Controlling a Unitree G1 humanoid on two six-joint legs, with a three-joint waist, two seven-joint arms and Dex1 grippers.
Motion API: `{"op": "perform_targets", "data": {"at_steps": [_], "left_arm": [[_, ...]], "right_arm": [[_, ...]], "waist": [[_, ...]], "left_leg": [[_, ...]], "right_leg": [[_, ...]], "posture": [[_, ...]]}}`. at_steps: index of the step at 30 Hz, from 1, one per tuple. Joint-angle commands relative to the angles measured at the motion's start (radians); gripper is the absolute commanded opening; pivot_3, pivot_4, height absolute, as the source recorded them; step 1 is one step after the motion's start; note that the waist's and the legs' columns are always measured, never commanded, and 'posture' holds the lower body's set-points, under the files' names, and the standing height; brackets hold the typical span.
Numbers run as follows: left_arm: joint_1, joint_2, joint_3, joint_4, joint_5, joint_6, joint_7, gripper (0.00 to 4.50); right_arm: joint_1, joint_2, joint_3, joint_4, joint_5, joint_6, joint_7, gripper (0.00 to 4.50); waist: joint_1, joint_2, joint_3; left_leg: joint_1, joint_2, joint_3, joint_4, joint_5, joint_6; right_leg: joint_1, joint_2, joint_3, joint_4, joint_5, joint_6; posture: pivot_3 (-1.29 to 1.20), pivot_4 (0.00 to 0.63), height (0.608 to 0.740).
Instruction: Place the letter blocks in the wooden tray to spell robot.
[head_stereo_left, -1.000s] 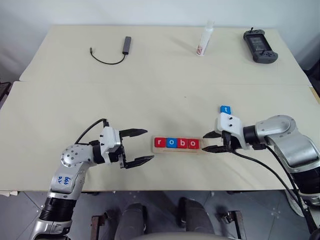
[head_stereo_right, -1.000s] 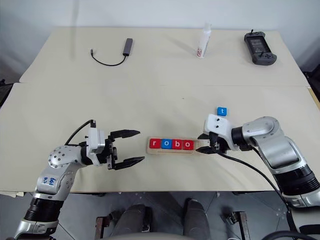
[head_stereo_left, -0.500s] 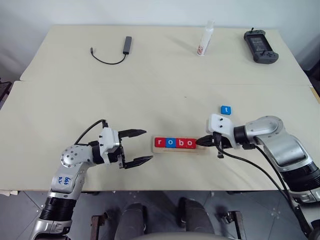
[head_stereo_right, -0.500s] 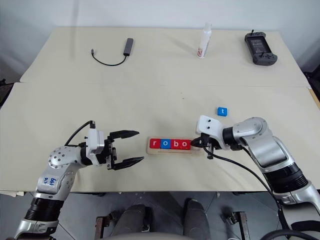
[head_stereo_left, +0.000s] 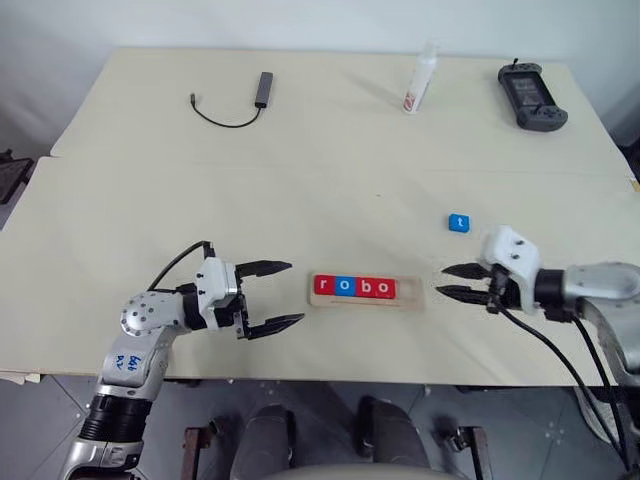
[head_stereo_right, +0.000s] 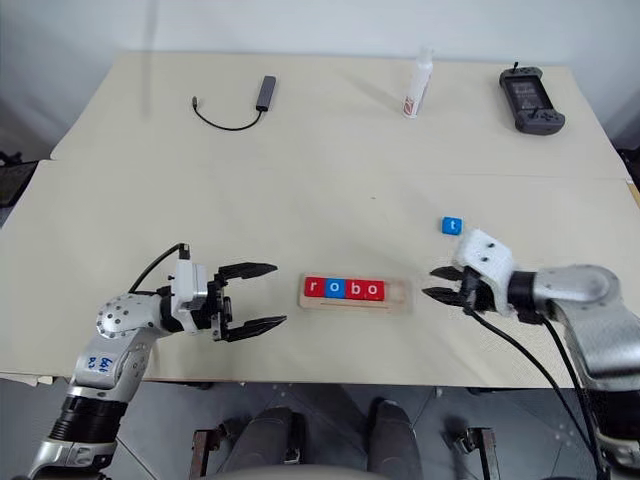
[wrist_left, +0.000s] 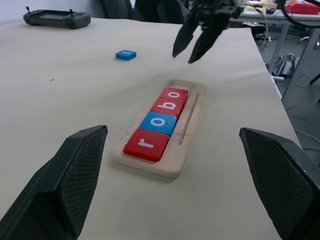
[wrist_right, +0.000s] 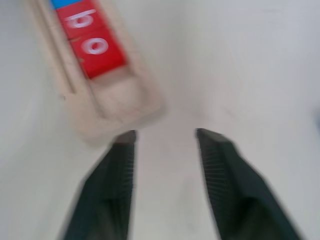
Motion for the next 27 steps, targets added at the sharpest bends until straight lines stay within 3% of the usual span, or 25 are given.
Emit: {"op": "perform_targets", "data": {"at_steps": [1,4,5,12,16,21,27], "left_arm": [[-0.009,0.002,0.015,0.007,-0.017,-0.021,-0.014,4.5],[-0.022,0.001,0.017,0.029,-0.016,-0.025,-0.024,4.5],[-0.028,0.001,0.017,0.039,-0.015,-0.028,-0.03,4.5],[-0.073,-0.003,0.015,0.101,-0.006,-0.054,-0.055,4.5],[-0.085,-0.008,0.012,0.118,-0.003,-0.065,-0.057,4.5],[-0.09,-0.019,0.007,0.125,0.002,-0.076,-0.052,4.5],[-0.068,-0.034,0.005,0.091,0.005,-0.083,-0.03,4.5]], "right_arm": [[0.109,0.08,-0.162,-0.023,0.042,-0.11,-0.075,3.33],[0.177,0.151,-0.229,-0.019,0.066,-0.134,-0.14,4.35],[0.194,0.177,-0.246,-0.015,0.072,-0.149,-0.164,4.45],[0.2,0.228,-0.21,-0.01,0.073,-0.178,-0.237,4.45],[0.066,0.201,-0.146,-0.006,0.092,-0.021,-0.306,4.45],[-0.211,0.204,-0.039,0.112,0.039,0.227,-0.481,4.45],[-0.425,0.277,0.051,0.304,-0.048,0.276,-0.652,4.45]], "waist": [[-0.001,0.0,0.0],[-0.004,0.0,0.0],[-0.006,0.0,0.0],[-0.009,0.002,-0.001],[-0.015,0.002,-0.001],[-0.026,0.002,-0.001],[-0.03,0.002,-0.001]], "left_leg": [[0.0,0.0,0.0,0.0,0.0,0.0],[0.001,0.0,0.001,0.0,0.0,0.0],[0.002,0.0,0.001,0.0,0.0,0.0],[0.003,0.0,0.002,0.0,0.0,0.0],[0.003,0.001,0.002,0.0,0.0,0.0],[0.002,0.001,0.002,0.002,0.0,0.0],[0.0,0.0,0.001,0.001,0.0,0.0]], "right_leg": [[0.0,0.0,0.0,0.0,0.0,0.0],[0.0,0.0,0.001,0.001,0.0,0.0],[0.0,0.0,0.001,0.001,0.0,0.0],[0.0,0.0,0.002,0.002,0.0,0.0],[0.0,0.0,0.002,0.003,0.0,0.0],[-0.001,0.0,0.003,0.004,0.0,-0.001],[-0.002,0.0,0.001,0.004,0.0,-0.001]], "posture": [[0.0,0.15,0.74],[0.0,0.15,0.74],[0.0,0.15,0.74],[0.0,0.15,0.74],[0.0,0.15,0.74],[0.0,0.15,0.74],[0.0,0.15,0.74]]}}
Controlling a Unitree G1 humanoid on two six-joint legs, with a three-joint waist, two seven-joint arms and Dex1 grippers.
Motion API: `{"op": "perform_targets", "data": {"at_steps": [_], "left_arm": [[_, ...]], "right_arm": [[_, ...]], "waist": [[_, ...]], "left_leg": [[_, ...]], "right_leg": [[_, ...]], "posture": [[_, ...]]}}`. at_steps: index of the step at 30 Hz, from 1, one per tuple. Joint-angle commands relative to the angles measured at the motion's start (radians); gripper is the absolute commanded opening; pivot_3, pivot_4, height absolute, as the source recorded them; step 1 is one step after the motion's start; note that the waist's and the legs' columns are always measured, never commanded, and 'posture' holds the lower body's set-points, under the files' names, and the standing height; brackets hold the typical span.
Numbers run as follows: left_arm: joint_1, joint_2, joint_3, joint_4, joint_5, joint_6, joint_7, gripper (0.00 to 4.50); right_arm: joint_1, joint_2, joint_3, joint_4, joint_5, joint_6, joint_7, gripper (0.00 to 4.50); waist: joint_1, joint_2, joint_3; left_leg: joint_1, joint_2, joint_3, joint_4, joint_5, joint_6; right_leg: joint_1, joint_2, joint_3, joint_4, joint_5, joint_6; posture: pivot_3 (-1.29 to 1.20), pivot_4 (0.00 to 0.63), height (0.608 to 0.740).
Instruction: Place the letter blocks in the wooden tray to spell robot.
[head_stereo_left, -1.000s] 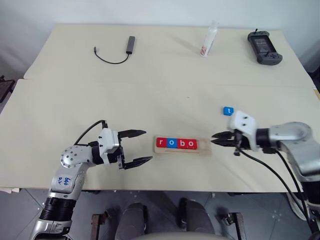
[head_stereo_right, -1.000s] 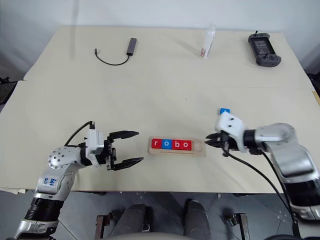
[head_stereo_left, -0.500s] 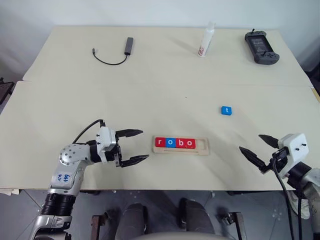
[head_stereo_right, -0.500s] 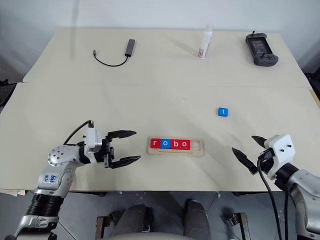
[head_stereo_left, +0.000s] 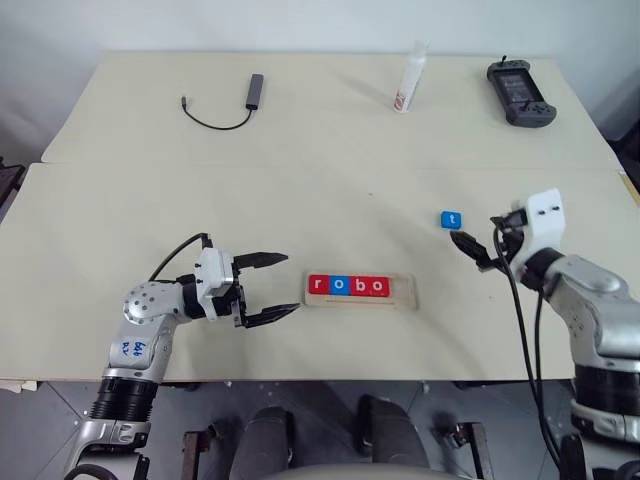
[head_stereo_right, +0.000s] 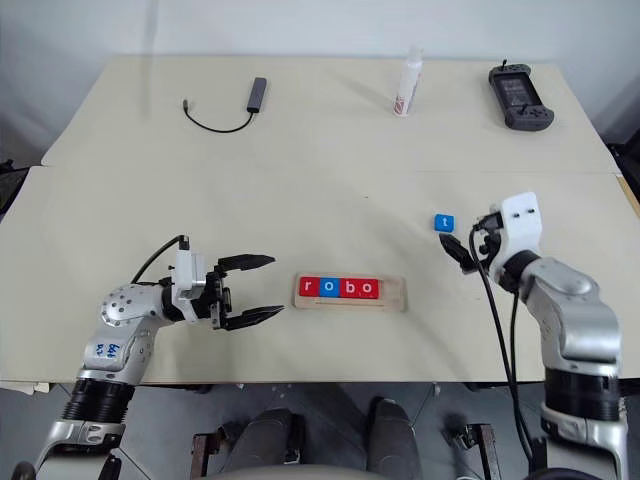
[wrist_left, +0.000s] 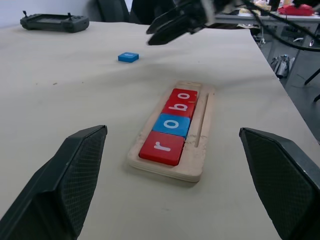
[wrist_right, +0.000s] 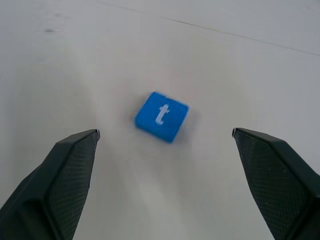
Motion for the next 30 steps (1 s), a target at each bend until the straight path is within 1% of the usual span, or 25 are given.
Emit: {"op": "perform_targets", "data": {"at_steps": [1,5,7,8,9,15,16,19,23,27,30], "left_arm": [[0.019,-0.007,0.0,-0.053,-0.002,-0.012,0.021,4.5],[0.034,-0.008,-0.003,-0.081,-0.003,-0.005,0.036,4.5],[0.037,-0.008,-0.005,-0.089,-0.004,-0.002,0.043,4.5],[0.039,-0.008,-0.006,-0.094,-0.004,-0.002,0.046,4.5],[0.039,-0.008,-0.007,-0.096,-0.005,-0.001,0.048,4.5],[0.036,-0.016,-0.015,-0.108,-0.013,0.0,0.049,4.5],[0.034,-0.018,-0.017,-0.11,-0.014,-0.002,0.048,4.5],[0.032,-0.022,-0.02,-0.117,-0.018,-0.002,0.047,4.5],[0.003,-0.023,-0.016,-0.138,-0.034,0.04,0.063,4.5],[-0.001,-0.024,-0.007,-0.152,-0.046,0.062,0.074,4.5],[0.0,-0.024,-0.007,-0.17,-0.063,0.089,0.077,4.5]], "right_arm": [[-0.091,0.051,0.034,0.109,-0.055,-0.004,-0.099,4.45],[-0.138,0.104,0.039,0.154,-0.062,0.013,-0.15,4.45],[-0.143,0.124,0.05,0.155,-0.064,0.011,-0.159,4.08],[-0.141,0.134,0.056,0.148,-0.065,0.012,-0.165,3.85],[-0.141,0.142,0.059,0.145,-0.065,0.013,-0.171,3.45],[-0.136,0.164,0.063,0.118,-0.067,0.004,-0.189,1.53],[-0.131,0.162,0.062,0.1,-0.064,0.01,-0.189,1.47],[-0.112,0.151,0.052,0.038,-0.048,0.038,-0.181,1.47],[0.0,0.124,-0.01,-0.261,0.017,0.239,-0.189,1.47],[0.097,0.119,-0.073,-0.467,0.056,0.395,-0.206,1.47],[0.192,0.158,-0.14,-0.626,0.073,0.509,-0.236,1.47]], "waist": [[-0.006,0.0,0.0],[-0.006,0.0,0.0],[-0.005,0.0,0.0],[-0.006,0.0,0.0],[-0.007,0.0,0.0],[-0.008,0.0,0.0],[-0.008,0.001,0.0],[-0.007,0.001,0.0],[0.001,0.001,0.0],[-0.002,0.001,0.0],[0.0,0.001,0.0]], "left_leg": [[0.0,0.0,0.001,0.0,0.0,0.0],[0.0,0.0,0.001,-0.001,0.0,0.0],[0.0,0.0,0.001,-0.001,0.0,0.0],[0.0,0.0,0.001,-0.001,0.0,0.0],[0.0,0.0,0.001,-0.001,0.0,0.0],[0.001,0.0,0.001,-0.001,0.0,0.0],[0.001,0.0,0.001,-0.001,0.0,0.0],[0.0,0.0,0.001,-0.001,0.0,0.0],[-0.001,0.0,0.0,-0.002,0.0,0.0],[-0.001,0.0,0.001,-0.002,0.0,0.0],[0.0,0.0,0.0,-0.002,0.0,0.0]], "right_leg": [[0.0,0.0,0.0,0.0,0.0,0.0],[-0.001,0.0,0.0,0.0,0.0,0.0],[-0.001,0.0,0.0,0.0,0.0,0.0],[-0.001,0.0,0.0,0.0,0.0,0.0],[-0.001,0.0,0.0,0.0,0.0,0.0],[0.0,0.0,0.001,0.001,0.0,0.0],[0.0,0.0,0.001,0.001,0.0,0.0],[-0.001,0.0,0.001,0.0,0.0,0.0],[-0.001,0.0,0.0,0.0,0.0,0.0],[-0.001,0.0,0.0,-0.001,0.0,0.0],[-0.001,0.0,0.0,-0.001,0.0,0.0]], "posture": [[0.0,0.15,0.74],[0.0,0.15,0.74],[0.0,0.15,0.74],[0.0,0.15,0.74],[0.0,0.15,0.74],[0.0,0.15,0.74],[0.0,0.15,0.74],[0.0,0.15,0.74],[0.0,0.15,0.74],[0.0,0.15,0.74],[0.0,0.15,0.74]]}}
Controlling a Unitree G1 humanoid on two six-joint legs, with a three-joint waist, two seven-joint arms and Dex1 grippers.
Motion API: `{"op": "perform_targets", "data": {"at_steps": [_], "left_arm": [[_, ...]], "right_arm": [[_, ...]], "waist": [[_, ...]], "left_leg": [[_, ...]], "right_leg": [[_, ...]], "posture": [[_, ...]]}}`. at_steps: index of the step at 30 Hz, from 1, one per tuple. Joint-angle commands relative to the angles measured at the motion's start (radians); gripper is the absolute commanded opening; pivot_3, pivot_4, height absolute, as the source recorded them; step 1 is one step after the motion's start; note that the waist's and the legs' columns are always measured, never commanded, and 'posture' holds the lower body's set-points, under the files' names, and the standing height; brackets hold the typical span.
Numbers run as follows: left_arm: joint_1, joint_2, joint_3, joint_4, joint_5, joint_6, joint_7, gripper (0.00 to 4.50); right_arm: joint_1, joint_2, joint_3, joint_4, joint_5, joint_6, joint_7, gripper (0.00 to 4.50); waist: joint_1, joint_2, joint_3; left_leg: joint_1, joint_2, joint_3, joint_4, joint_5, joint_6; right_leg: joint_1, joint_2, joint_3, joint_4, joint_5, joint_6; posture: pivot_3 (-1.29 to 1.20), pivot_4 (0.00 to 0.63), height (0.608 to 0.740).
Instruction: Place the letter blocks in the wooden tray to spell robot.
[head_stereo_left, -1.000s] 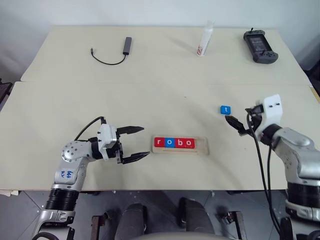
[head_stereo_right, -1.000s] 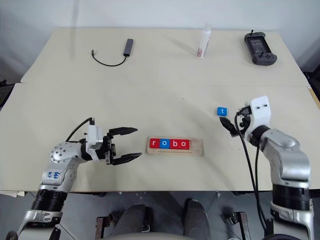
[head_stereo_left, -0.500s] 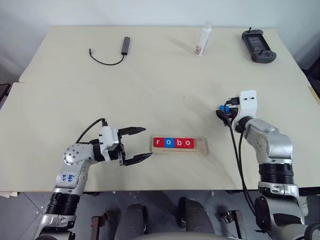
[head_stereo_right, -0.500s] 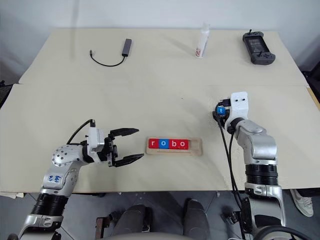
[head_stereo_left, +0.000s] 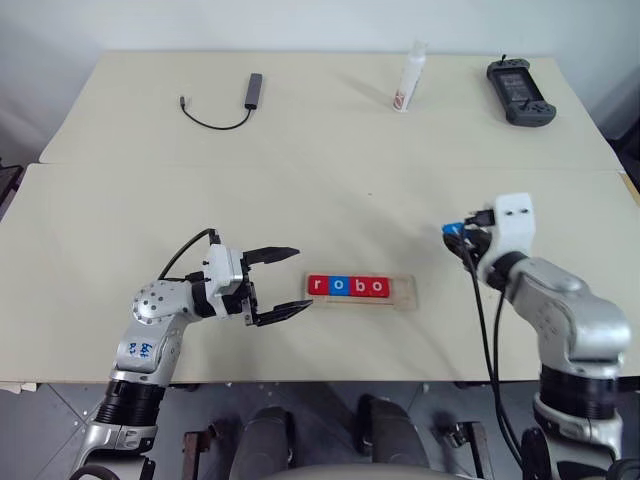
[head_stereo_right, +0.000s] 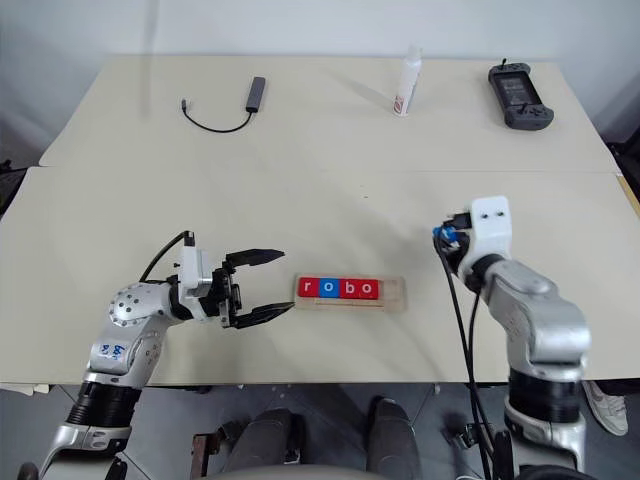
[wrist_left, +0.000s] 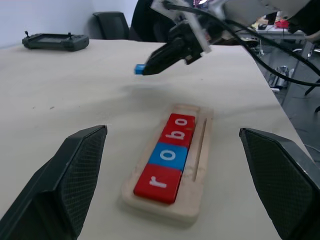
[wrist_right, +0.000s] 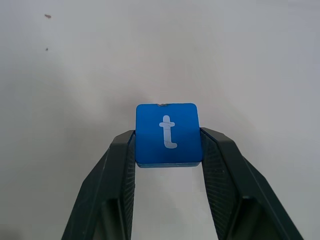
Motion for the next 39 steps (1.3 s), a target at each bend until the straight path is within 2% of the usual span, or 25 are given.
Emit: {"op": "perform_targets", "data": {"at_steps": [1,6,11,15,17,19,21,24,29,35,38,39], "left_arm": [[0.002,0.002,0.008,-0.06,-0.042,0.029,-0.001,4.5],[-0.005,0.007,-0.005,-0.062,-0.047,0.054,-0.024,4.5],[-0.02,0.01,-0.007,-0.054,-0.045,0.065,-0.036,4.5],[-0.012,0.022,0.001,-0.062,-0.043,0.067,-0.042,4.5],[-0.001,0.039,0.008,-0.07,-0.047,0.07,-0.054,4.5],[0.012,0.06,0.02,-0.075,-0.052,0.069,-0.068,4.5],[0.02,0.073,0.029,-0.073,-0.051,0.06,-0.075,4.5],[0.028,0.085,0.042,-0.07,-0.049,0.049,-0.08,4.5],[0.043,0.093,0.058,-0.073,-0.044,0.038,-0.078,4.5],[0.084,0.1,0.047,-0.126,-0.044,0.046,-0.075,4.5],[0.096,0.103,0.05,-0.142,-0.05,0.053,-0.069,4.5],[0.098,0.104,0.051,-0.145,-0.05,0.054,-0.067,4.5]], "right_arm": [[0.104,0.051,-0.082,-0.208,0.023,0.11,-0.044,1.47],[0.208,0.156,-0.068,-0.292,0.016,0.114,-0.085,1.47],[0.235,0.195,-0.048,-0.284,0.038,0.093,-0.063,3.07],[0.226,0.062,-0.079,-0.24,0.079,0.069,0.052,4.35],[0.226,-0.093,-0.074,-0.182,0.101,0.022,0.177,4.35],[0.252,-0.292,-0.026,-0.098,0.082,-0.13,0.364,4.35],[0.283,-0.44,0.028,-0.006,0.037,-0.35,0.54,4.35],[0.284,-0.573,0.095,0.164,-0.014,-0.636,0.756,4.35],[0.115,-0.626,0.253,0.505,-0.122,-0.97,0.952,4.35],[-0.081,-0.57,0.375,0.76,-0.197,-1.109,1.038,4.35],[-0.128,-0.552,0.404,0.817,-0.206,-1.136,1.08,3.84],[-0.137,-0.55,0.409,0.826,-0.206,-1.142,1.094,3.51]], "waist": [[0.001,0.0,0.0],[-0.003,0.0,0.0],[-0.003,0.0,0.0],[0.0,0.0,0.0],[-0.001,0.0,0.0],[-0.001,0.0,0.0],[-0.002,0.0,0.0],[-0.002,-0.001,0.0],[-0.003,-0.001,0.0],[-0.003,-0.001,0.0],[-0.003,-0.002,0.0],[-0.003,-0.002,0.0]], "left_leg": [[0.0,0.0,0.0,0.0,0.0,0.0],[0.001,0.0,0.001,-0.001,0.0,0.0],[0.001,0.0,0.001,-0.002,0.0,0.0],[0.001,-0.001,0.001,-0.002,0.0,0.0],[0.001,-0.001,0.0,-0.002,0.0,0.001],[0.001,-0.001,0.001,-0.002,-0.001,0.001],[0.002,-0.001,0.001,-0.004,-0.001,0.002],[0.003,0.0,0.001,-0.006,-0.001,0.001],[0.003,-0.001,0.003,-0.005,-0.001,0.001],[0.003,0.0,0.002,-0.004,0.0,0.001],[0.003,0.0,0.002,-0.003,0.0,0.001],[0.003,0.0,0.002,-0.003,0.0,0.001]], "right_leg": [[0.0,0.0,0.0,0.0,0.0,0.0],[0.0,0.0,0.001,0.0,0.0,0.0],[0.0,0.0,0.001,0.0,0.0,0.0],[0.0,0.0,0.001,-0.001,0.0,0.0],[0.0,0.0,0.001,-0.001,0.0,0.0],[0.0,0.0,0.002,-0.002,0.0,0.0],[0.0,0.0,0.002,-0.004,0.0,0.0],[0.001,0.001,0.001,-0.005,0.0,0.0],[0.002,0.0,0.001,-0.006,0.0,0.001],[0.002,0.0,0.0,-0.006,0.0,0.001],[0.003,0.0,0.0,-0.006,0.0,0.001],[0.003,0.0,0.0,-0.006,0.0,0.001]], "posture": [[0.0,0.15,0.74],[0.0,0.15,0.74],[0.0,0.15,0.74],[0.0,0.15,0.74],[0.0,0.15,0.74],[0.0,0.15,0.74],[0.0,0.15,0.74],[0.0,0.15,0.74],[0.0,0.15,0.74],[0.0,0.15,0.74],[0.0,0.15,0.74],[0.0,0.15,0.74]]}}
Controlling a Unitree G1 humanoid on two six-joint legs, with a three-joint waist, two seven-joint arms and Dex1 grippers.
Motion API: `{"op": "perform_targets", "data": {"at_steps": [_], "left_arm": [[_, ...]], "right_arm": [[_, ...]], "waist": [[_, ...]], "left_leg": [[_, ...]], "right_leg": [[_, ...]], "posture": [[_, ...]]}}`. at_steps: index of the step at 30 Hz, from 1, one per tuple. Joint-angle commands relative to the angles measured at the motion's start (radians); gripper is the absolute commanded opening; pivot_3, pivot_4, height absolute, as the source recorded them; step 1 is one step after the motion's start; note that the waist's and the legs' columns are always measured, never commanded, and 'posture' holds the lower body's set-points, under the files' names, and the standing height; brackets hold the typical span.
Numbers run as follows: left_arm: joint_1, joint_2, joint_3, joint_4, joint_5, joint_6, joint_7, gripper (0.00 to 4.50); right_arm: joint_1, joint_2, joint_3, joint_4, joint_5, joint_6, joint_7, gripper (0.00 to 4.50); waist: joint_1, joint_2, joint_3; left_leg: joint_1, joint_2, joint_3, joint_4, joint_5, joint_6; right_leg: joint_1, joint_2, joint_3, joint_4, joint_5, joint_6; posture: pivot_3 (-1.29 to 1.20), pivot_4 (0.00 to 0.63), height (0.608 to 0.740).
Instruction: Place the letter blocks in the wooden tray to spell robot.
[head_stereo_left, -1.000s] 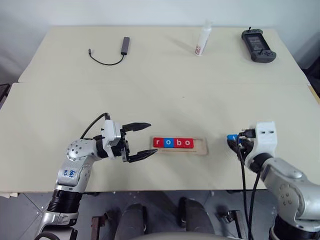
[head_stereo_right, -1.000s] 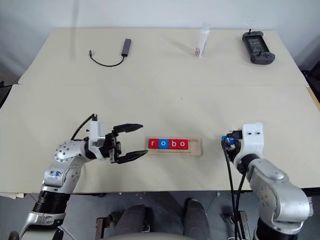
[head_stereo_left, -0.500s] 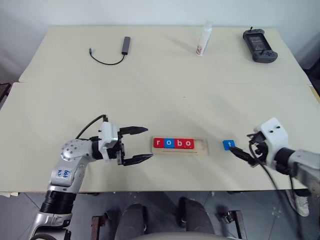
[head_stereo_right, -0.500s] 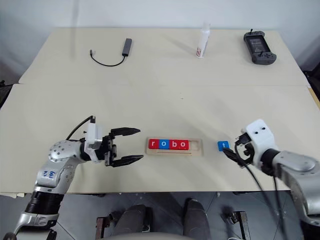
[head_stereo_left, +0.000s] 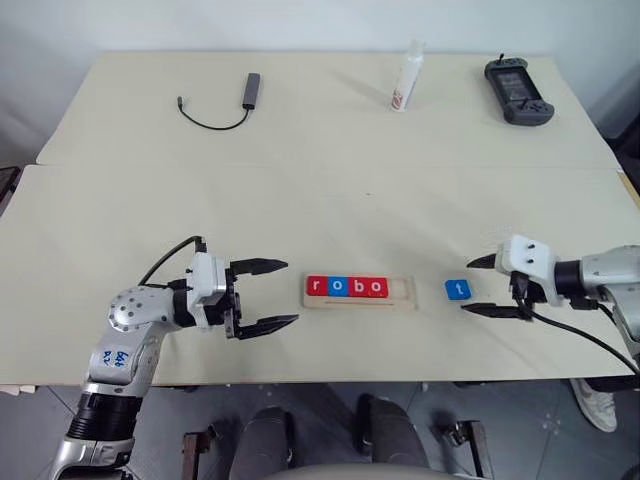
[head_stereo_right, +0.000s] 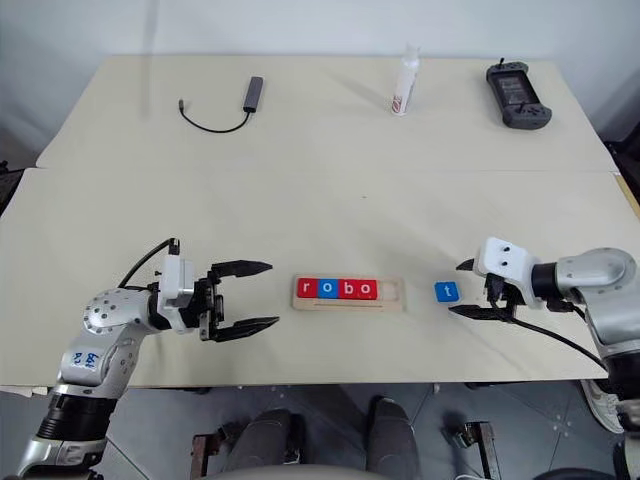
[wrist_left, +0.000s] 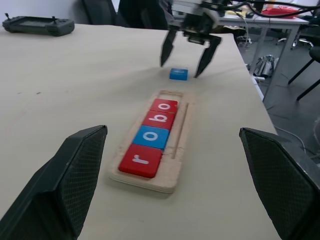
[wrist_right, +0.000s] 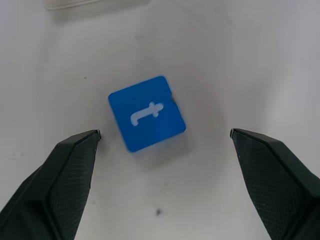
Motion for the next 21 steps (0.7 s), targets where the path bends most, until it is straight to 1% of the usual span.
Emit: {"op": "perform_targets", "data": {"at_steps": [1,4,6,7,10,14,18,21], "left_arm": [[0.008,0.011,0.014,-0.045,-0.019,-0.002,0.003,4.5],[0.012,0.012,0.019,-0.048,-0.017,-0.001,0.011,4.5],[0.012,0.013,0.021,-0.048,-0.017,-0.002,0.015,4.5],[0.012,0.014,0.021,-0.048,-0.017,-0.002,0.017,4.5],[0.016,0.015,0.023,-0.049,-0.018,-0.004,0.019,4.5],[0.023,0.014,0.025,-0.048,-0.016,-0.01,0.023,4.5],[0.024,0.006,0.02,-0.05,-0.011,-0.013,0.032,4.5],[0.023,0.002,0.016,-0.05,-0.01,-0.014,0.037,4.5]], "right_arm": [[-0.025,0.015,0.027,0.041,-0.024,-0.024,0.036,3.2],[-0.064,0.032,0.03,0.056,-0.009,-0.022,0.062,2.27],[-0.082,0.036,0.029,0.051,0.005,-0.01,0.086,1.55],[-0.088,0.034,0.028,0.042,0.009,0.0,0.095,1.45],[-0.11,0.028,0.03,-0.015,0.018,0.057,0.117,1.46],[-0.146,0.05,0.057,-0.203,0.071,0.257,0.127,1.46],[-0.167,0.099,0.109,-0.315,0.054,0.367,0.069,1.46],[-0.174,0.125,0.14,-0.324,0.022,0.386,0.033,1.46]], "waist": [[0.0,0.0,0.0],[-0.002,0.0,0.0],[-0.002,0.0,0.0],[-0.001,0.0,0.0],[0.0,0.001,0.001],[0.002,0.001,0.001],[0.002,0.001,0.001],[0.006,0.001,0.001]], "left_leg": [[0.0,0.0,0.0,0.001,0.0,0.0],[0.0,0.0,0.0,0.004,0.0,0.0],[0.0,0.001,0.0,0.005,0.0,0.0],[0.0,0.001,0.0,0.006,0.0,0.0],[-0.001,0.001,0.0,0.008,0.0,0.0],[-0.002,0.001,-0.001,0.009,0.0,0.0],[-0.002,0.001,-0.002,0.009,-0.001,-0.001],[-0.003,0.001,-0.002,0.01,-0.001,-0.001]], "right_leg": [[0.0,0.0,0.0,0.0,0.0,0.0],[0.001,0.0,0.0,0.002,0.0,0.0],[0.001,0.0,0.0,0.003,0.0,0.0],[0.001,0.0,0.0,0.004,0.0,0.0],[0.0,0.0,0.0,0.005,0.0,0.0],[0.0,0.0,0.0,0.006,0.0,0.0],[0.0,0.0,0.0,0.006,0.0,-0.001],[0.0,0.0,-0.001,0.006,0.0,-0.001]], "posture": [[0.0,0.15,0.74],[0.0,0.15,0.74],[0.0,0.15,0.74],[0.0,0.15,0.74],[0.0,0.15,0.74],[0.0,0.15,0.74],[0.0,0.15,0.74],[0.0,0.15,0.74]]}}
